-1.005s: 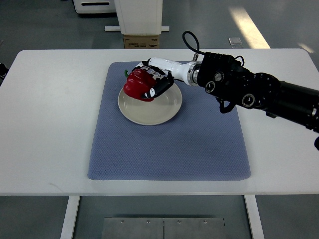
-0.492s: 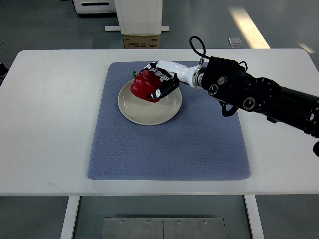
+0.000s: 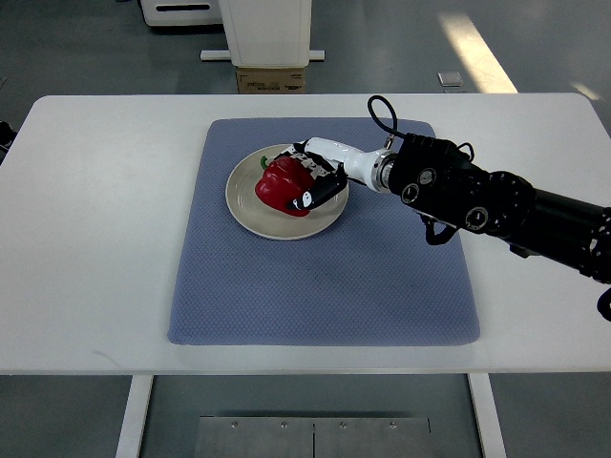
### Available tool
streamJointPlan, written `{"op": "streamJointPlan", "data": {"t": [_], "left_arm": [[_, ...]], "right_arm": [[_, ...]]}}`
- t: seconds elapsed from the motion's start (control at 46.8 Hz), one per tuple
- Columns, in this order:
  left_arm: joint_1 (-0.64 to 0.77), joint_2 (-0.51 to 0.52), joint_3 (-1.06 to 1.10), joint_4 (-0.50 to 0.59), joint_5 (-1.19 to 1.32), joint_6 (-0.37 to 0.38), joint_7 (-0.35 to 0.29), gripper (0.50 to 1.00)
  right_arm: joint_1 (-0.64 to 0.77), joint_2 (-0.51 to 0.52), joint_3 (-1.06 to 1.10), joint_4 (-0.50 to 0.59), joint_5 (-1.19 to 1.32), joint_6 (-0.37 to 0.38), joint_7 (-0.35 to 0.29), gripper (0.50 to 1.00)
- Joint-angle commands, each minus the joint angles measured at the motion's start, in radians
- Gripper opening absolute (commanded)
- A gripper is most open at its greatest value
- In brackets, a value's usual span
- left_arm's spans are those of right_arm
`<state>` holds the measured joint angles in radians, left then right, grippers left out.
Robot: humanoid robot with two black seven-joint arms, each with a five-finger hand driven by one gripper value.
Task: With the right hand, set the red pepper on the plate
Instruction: 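Lower the pepper onto the plate and open the right hand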
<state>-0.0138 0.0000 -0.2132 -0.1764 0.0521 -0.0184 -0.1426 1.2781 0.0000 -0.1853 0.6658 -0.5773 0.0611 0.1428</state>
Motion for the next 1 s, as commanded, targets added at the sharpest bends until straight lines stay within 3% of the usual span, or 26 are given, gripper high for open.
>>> {"op": "streamJointPlan", "data": {"t": [0.0, 0.043, 0.086, 0.214, 0.342, 0.428, 0.984], "left_arm": [[0.0, 0.0, 0.0, 0.0, 0.0, 0.0, 0.0, 1.0], [0.0, 0.0, 0.0, 0.0, 0.0, 0.0, 0.0, 1.0], [0.0, 0.0, 0.0, 0.0, 0.0, 0.0, 0.0, 1.0], [0.0, 0.0, 0.0, 0.0, 0.0, 0.0, 0.0, 1.0], [0.0, 0.0, 0.0, 0.0, 0.0, 0.0, 0.0, 1.0], [0.0, 0.0, 0.0, 0.0, 0.0, 0.0, 0.0, 1.0], [0.0, 0.0, 0.0, 0.0, 0.0, 0.0, 0.0, 1.0]], "right_arm": [[-0.006, 0.0, 0.0, 0.0, -0.001, 0.0, 0.0, 0.5], [-0.008, 0.0, 0.0, 0.0, -0.001, 0.0, 0.001, 0.508], [-0.01, 0.0, 0.0, 0.0, -0.001, 0.0, 0.001, 0.587], [-0.011, 0.0, 0.0, 0.0, 0.0, 0.0, 0.003, 0.694], [-0.014, 0.0, 0.0, 0.0, 0.0, 0.0, 0.003, 0.893], [-0.019, 0.0, 0.0, 0.0, 0.0, 0.0, 0.003, 0.981], [0.003, 0.0, 0.084, -0.005, 0.08, 0.0, -0.002, 1.0]]}}
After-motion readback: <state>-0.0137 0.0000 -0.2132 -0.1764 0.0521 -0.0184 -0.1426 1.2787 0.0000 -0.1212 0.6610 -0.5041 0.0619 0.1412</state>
